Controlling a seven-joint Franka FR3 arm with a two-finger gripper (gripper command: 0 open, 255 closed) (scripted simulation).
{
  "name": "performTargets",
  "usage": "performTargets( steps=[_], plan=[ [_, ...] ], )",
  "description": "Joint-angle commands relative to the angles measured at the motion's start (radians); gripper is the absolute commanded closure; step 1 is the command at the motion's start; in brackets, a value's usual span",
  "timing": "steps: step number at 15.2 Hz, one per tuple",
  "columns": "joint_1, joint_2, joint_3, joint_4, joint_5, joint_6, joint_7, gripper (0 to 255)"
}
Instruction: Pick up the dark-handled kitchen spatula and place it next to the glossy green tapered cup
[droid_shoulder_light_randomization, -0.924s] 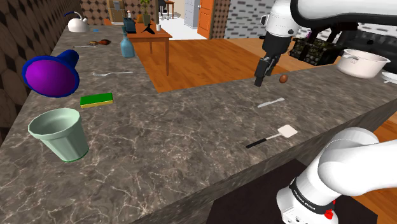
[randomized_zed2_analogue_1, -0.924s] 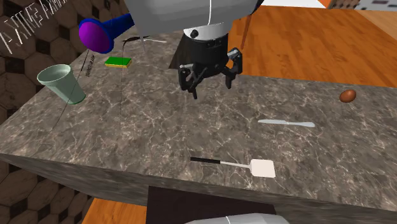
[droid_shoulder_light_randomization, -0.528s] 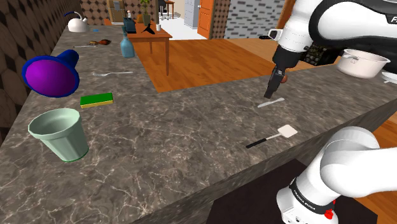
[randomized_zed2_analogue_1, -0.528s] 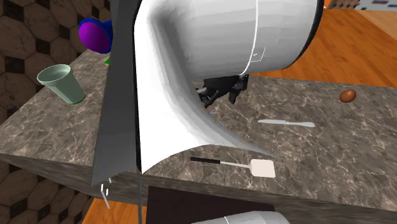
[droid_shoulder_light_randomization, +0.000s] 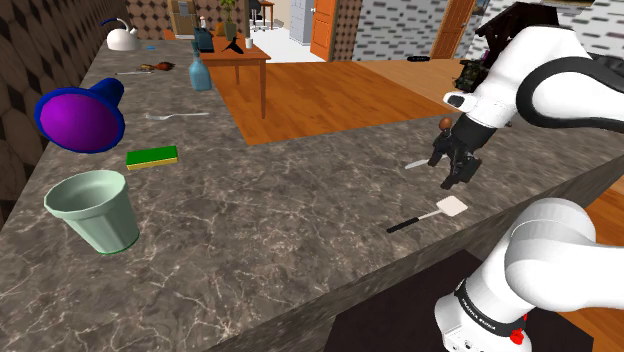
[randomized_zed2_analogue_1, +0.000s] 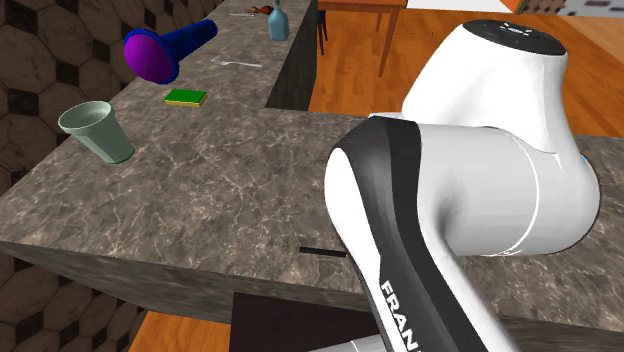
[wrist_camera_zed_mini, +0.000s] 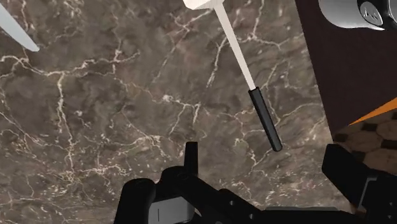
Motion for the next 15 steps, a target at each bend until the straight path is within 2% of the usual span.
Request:
performTargets(
  steps=[1, 5, 8, 15],
  plan=[
    [-0.011, -0.049, -0.105, -0.053, -0.058, 0.005, -0.147, 0],
    [-0.036, -0.058, -0.338, -0.098, -0.193, 0.025, -0.436, 0],
    [-0.025, -0.014, -0.504, -0.096, -0.289, 0.052, -0.626, 0],
    [-0.034, 0.037, -0.575, -0.168, -0.356, 0.164, -0.623, 0]
  ],
)
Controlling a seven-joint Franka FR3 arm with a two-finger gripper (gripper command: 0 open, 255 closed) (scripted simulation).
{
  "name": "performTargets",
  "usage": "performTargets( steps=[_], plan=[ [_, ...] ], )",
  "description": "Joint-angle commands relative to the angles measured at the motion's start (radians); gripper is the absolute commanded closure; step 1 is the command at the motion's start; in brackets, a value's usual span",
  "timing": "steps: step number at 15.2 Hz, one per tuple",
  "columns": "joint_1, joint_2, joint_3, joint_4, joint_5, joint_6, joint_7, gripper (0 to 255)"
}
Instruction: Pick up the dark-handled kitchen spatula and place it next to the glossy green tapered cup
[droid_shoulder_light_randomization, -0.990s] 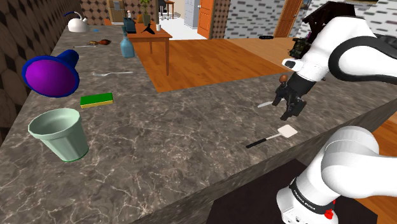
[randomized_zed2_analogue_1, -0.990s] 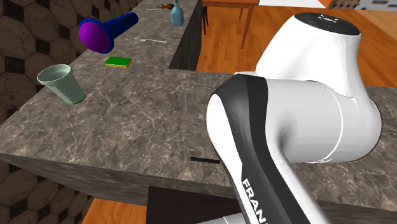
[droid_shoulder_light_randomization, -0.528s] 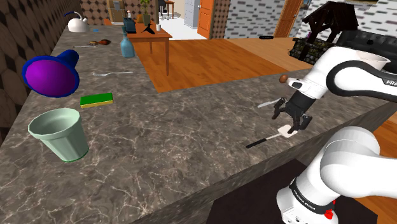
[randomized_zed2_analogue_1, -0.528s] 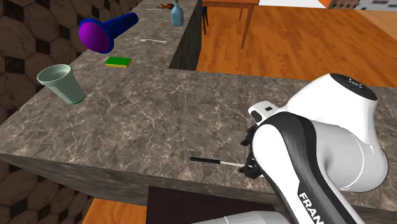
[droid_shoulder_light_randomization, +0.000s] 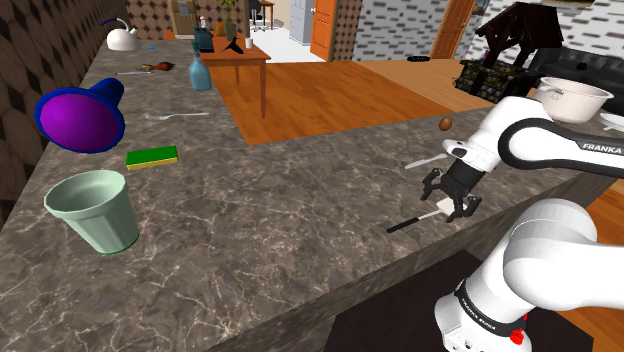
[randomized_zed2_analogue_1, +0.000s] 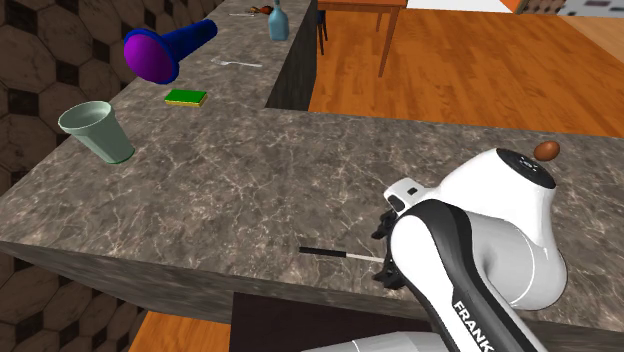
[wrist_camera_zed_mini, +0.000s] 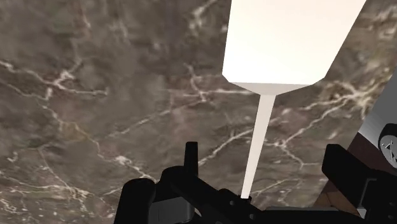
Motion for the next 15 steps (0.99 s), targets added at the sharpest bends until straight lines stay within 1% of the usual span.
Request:
performTargets(
  steps=[1, 8, 9, 15],
  plan=[
    [-0.002, 0.016, -0.021, -0.019, -0.02, 0.032, 0.0, 0],
    [-0.002, 0.016, -0.021, -0.018, -0.019, 0.031, 0.0, 0],
    [-0.002, 0.016, -0.021, -0.018, -0.019, 0.031, 0.0, 255],
    [-0.001, 0.017, -0.022, -0.017, -0.02, 0.032, -0.001, 255]
  ],
)
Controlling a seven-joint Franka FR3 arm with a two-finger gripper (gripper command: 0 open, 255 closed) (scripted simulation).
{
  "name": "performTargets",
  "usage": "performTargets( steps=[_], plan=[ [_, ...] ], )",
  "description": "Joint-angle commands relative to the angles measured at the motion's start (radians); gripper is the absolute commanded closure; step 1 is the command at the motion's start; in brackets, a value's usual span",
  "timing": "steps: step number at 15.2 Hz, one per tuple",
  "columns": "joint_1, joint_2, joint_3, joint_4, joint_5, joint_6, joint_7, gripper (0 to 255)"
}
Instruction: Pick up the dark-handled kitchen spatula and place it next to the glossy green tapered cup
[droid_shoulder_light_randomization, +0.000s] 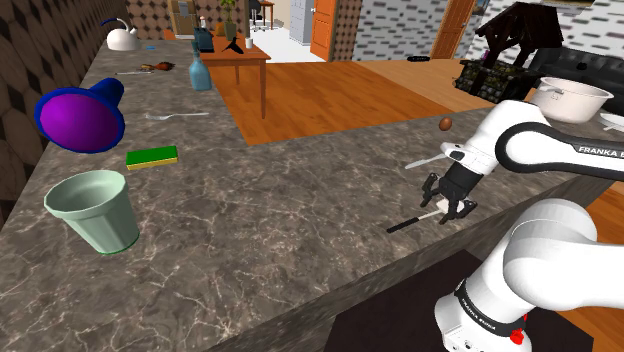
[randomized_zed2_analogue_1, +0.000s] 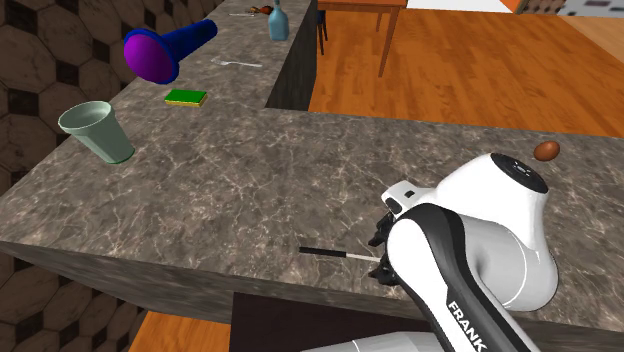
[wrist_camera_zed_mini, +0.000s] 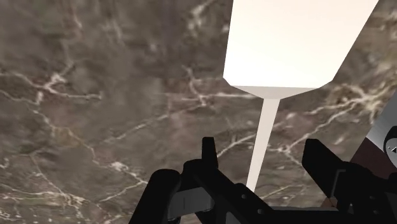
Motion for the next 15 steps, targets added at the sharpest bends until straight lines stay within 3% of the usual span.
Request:
performTargets(
  steps=[1, 15],
  plan=[
    [0.0, 0.002, -0.002, -0.002, -0.005, 0.005, -0.001, 255],
    [0.041, -0.092, 0.155, 0.101, 0.136, -0.172, 0.041, 255]
  ],
)
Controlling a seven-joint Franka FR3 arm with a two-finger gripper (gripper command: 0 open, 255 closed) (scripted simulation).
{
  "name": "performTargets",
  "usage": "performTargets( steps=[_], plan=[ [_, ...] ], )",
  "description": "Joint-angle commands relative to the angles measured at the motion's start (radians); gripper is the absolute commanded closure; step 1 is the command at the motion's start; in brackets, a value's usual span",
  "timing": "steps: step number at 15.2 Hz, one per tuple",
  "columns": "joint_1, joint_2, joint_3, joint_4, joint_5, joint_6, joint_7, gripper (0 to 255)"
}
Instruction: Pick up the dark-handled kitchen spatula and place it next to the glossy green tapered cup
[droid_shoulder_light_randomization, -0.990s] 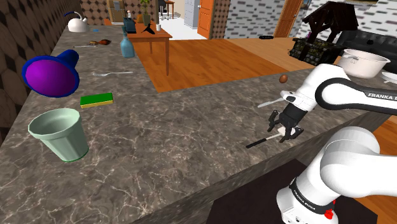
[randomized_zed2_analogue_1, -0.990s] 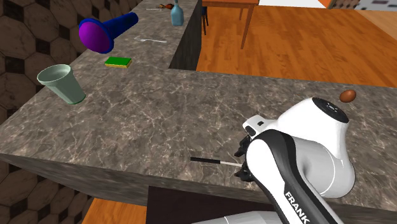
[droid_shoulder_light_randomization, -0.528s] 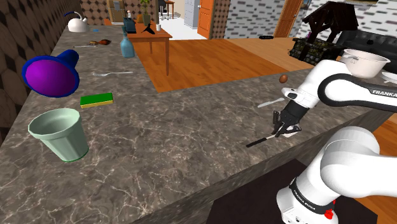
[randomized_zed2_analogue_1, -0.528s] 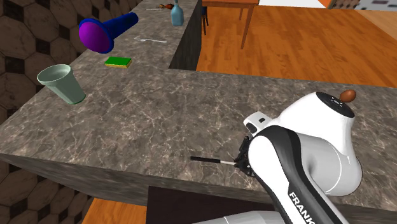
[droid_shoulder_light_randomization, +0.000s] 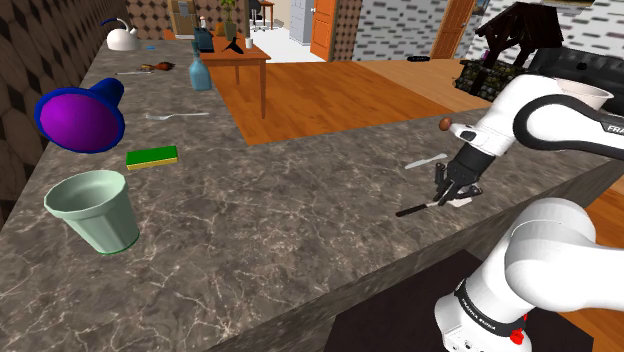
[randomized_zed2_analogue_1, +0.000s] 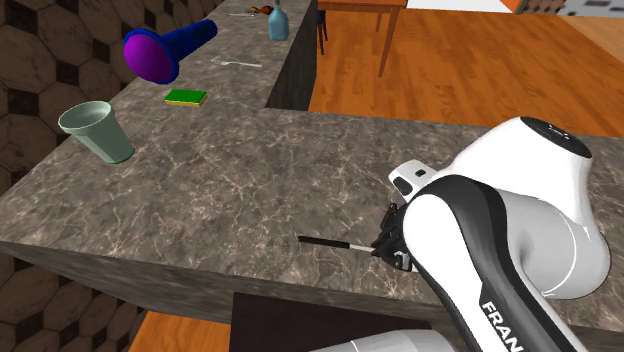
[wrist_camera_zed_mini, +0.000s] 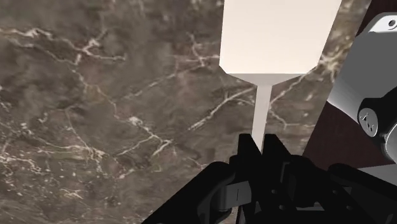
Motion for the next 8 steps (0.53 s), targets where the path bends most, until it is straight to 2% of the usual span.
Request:
performTargets(
  steps=[1, 8],
  plan=[
    [0.011, -0.008, 0.024, 0.022, 0.023, -0.027, 0.008, 255],
    [0.044, -0.022, 0.097, 0.099, 0.09, -0.107, 0.031, 255]
  ],
)
